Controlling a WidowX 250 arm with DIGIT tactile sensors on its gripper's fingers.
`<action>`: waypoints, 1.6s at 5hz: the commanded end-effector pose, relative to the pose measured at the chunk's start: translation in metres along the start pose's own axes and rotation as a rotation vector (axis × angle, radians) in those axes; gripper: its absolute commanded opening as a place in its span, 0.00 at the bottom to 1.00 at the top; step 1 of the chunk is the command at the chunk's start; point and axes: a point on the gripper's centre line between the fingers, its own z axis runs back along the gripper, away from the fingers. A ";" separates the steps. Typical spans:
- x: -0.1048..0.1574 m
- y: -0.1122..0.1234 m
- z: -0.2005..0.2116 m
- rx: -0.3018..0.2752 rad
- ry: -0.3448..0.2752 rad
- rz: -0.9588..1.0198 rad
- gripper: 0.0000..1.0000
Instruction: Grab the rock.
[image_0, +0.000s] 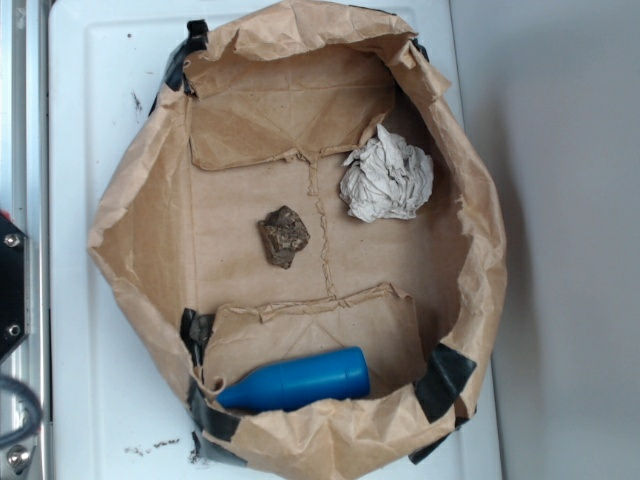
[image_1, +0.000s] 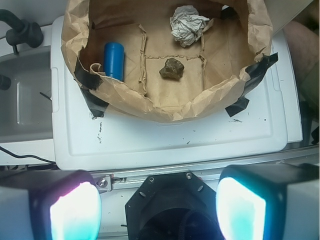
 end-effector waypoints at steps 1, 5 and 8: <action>0.000 0.000 0.000 0.000 0.000 0.000 1.00; 0.131 0.009 -0.011 -0.120 -0.040 -0.002 1.00; 0.136 0.008 -0.110 0.057 -0.116 -0.013 1.00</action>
